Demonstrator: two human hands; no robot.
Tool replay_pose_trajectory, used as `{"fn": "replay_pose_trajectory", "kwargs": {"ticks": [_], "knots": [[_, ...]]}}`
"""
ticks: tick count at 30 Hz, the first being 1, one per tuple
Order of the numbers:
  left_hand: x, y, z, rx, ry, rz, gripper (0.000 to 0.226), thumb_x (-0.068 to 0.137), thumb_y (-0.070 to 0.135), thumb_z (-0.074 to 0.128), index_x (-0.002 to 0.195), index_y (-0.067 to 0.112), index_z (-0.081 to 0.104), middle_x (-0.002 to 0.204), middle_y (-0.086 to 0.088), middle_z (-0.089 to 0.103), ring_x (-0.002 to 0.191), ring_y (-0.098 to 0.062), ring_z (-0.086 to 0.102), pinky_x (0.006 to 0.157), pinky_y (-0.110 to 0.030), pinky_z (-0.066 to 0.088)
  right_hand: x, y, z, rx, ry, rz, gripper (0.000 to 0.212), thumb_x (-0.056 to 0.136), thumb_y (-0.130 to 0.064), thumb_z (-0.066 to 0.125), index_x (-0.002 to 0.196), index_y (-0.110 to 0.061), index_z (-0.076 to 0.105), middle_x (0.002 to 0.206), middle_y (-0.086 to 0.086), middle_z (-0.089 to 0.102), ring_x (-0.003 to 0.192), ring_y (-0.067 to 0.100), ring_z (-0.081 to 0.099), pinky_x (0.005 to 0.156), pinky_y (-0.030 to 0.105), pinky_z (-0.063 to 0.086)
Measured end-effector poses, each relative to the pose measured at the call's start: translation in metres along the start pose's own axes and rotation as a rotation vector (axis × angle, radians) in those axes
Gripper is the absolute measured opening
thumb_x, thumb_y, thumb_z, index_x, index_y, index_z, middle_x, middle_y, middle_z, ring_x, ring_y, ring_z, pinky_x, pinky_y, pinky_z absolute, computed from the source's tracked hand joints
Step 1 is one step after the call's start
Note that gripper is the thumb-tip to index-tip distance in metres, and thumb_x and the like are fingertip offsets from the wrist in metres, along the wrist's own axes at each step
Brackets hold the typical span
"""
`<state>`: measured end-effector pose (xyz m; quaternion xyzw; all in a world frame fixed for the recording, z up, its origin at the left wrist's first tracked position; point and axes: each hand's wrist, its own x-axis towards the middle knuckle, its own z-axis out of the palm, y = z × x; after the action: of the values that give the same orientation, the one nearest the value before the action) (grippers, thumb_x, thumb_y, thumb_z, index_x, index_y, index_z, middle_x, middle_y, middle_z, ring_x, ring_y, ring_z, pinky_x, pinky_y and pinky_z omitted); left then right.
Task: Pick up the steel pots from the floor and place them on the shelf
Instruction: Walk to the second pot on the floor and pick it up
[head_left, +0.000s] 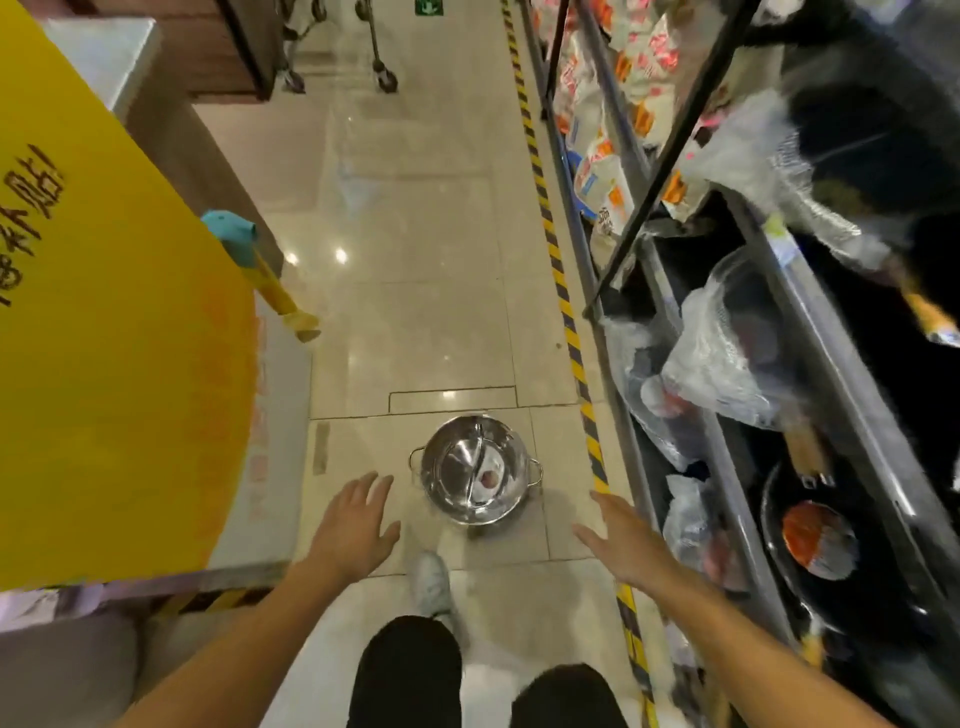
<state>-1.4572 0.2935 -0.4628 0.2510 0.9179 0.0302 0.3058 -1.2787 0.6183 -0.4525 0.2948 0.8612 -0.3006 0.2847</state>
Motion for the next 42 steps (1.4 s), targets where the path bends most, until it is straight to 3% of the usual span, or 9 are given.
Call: {"fn": "replay_pose_trajectory", "kwargs": {"ticks": [5,13,18,21,25,30,34,39,42], "knots": [[0.117,-0.029,0.047,-0.064,-0.059,-0.066,0.072,0.095,0.047,0.045,0.156,0.02,0.016,0.163,-0.006,0.019,0.149,-0.027,0.017,0.118,-0.042,0.022,0.132,0.015,0.037,0.027,-0.054,0.091,0.07,0.099,-0.05,0.05,0.158,-0.023,0.023,0.162,0.003,0.027,0.149,0.023,0.024,0.116,0.035,0.026],[0.299,-0.076,0.23,-0.114,-0.173,-0.146,0.081,0.092,0.045,0.055,0.157,0.023,0.01,0.162,-0.012,0.018,0.146,-0.031,0.019,0.117,-0.044,0.028,0.364,0.093,0.187,0.159,-0.12,0.227,0.083,0.095,-0.042,0.061,0.159,-0.019,0.015,0.163,0.009,0.024,0.148,0.028,0.025,0.116,0.039,0.023],[0.397,-0.099,0.346,-0.237,-0.162,-0.231,0.091,0.089,0.044,0.062,0.157,0.023,0.005,0.162,-0.02,0.011,0.147,-0.039,0.015,0.116,-0.051,0.026,0.472,0.14,0.282,0.356,-0.136,0.343,0.112,0.084,-0.05,0.07,0.157,-0.031,-0.012,0.163,0.01,0.027,0.143,0.032,0.036,0.109,0.043,0.035],[0.447,-0.109,0.398,-0.289,-0.106,-0.301,0.106,0.084,0.046,0.068,0.156,0.024,-0.006,0.161,-0.023,0.006,0.147,-0.041,0.013,0.114,-0.055,0.027,0.511,0.166,0.327,0.43,-0.061,0.378,0.114,0.083,-0.058,0.069,0.152,-0.042,-0.021,0.158,0.011,0.038,0.137,0.032,0.046,0.104,0.039,0.038],[0.489,-0.122,0.434,-0.342,0.004,-0.407,0.123,0.073,0.044,0.08,0.156,0.02,-0.008,0.141,-0.029,0.031,0.131,-0.046,0.033,0.104,-0.06,0.037,0.543,0.187,0.361,0.469,0.125,0.328,0.108,0.083,-0.046,0.073,0.152,-0.045,-0.01,0.131,0.002,0.061,0.11,0.022,0.065,0.092,0.036,0.047],[0.48,-0.125,0.43,-0.473,0.114,-0.371,0.113,0.064,0.041,0.088,0.149,0.033,0.014,0.121,-0.019,0.047,0.093,-0.033,0.056,0.083,-0.053,0.053,0.54,0.192,0.362,0.448,0.271,0.273,0.093,0.081,-0.033,0.077,0.152,-0.033,0.017,0.09,-0.009,0.06,0.083,0.003,0.061,0.068,0.017,0.042],[0.447,-0.113,0.381,-0.486,0.125,-0.361,0.113,0.067,0.037,0.087,0.152,0.031,0.013,0.126,-0.018,0.047,0.088,-0.027,0.054,0.077,-0.045,0.051,0.5,0.168,0.322,0.46,0.295,0.311,0.087,0.081,-0.027,0.079,0.148,-0.033,0.024,0.087,-0.009,0.061,0.081,0.003,0.061,0.064,0.016,0.042],[0.385,-0.098,0.249,-0.53,0.181,-0.329,0.116,0.069,0.032,0.087,0.155,0.029,0.009,0.119,-0.015,0.048,0.086,-0.022,0.053,0.074,-0.04,0.05,0.416,0.102,0.227,0.503,0.325,0.287,0.093,0.08,-0.029,0.081,0.151,-0.035,0.02,0.089,-0.004,0.064,0.08,0.009,0.064,0.074,0.033,0.053],[0.337,-0.086,0.154,-0.589,0.23,-0.294,0.116,0.068,0.03,0.087,0.155,0.03,0.011,0.111,-0.014,0.05,0.083,-0.021,0.051,0.071,-0.04,0.05,0.356,0.053,0.157,0.556,0.39,0.234,0.098,0.081,-0.033,0.08,0.153,-0.04,0.015,0.089,-0.003,0.063,0.079,0.012,0.065,0.064,0.026,0.049]]}}
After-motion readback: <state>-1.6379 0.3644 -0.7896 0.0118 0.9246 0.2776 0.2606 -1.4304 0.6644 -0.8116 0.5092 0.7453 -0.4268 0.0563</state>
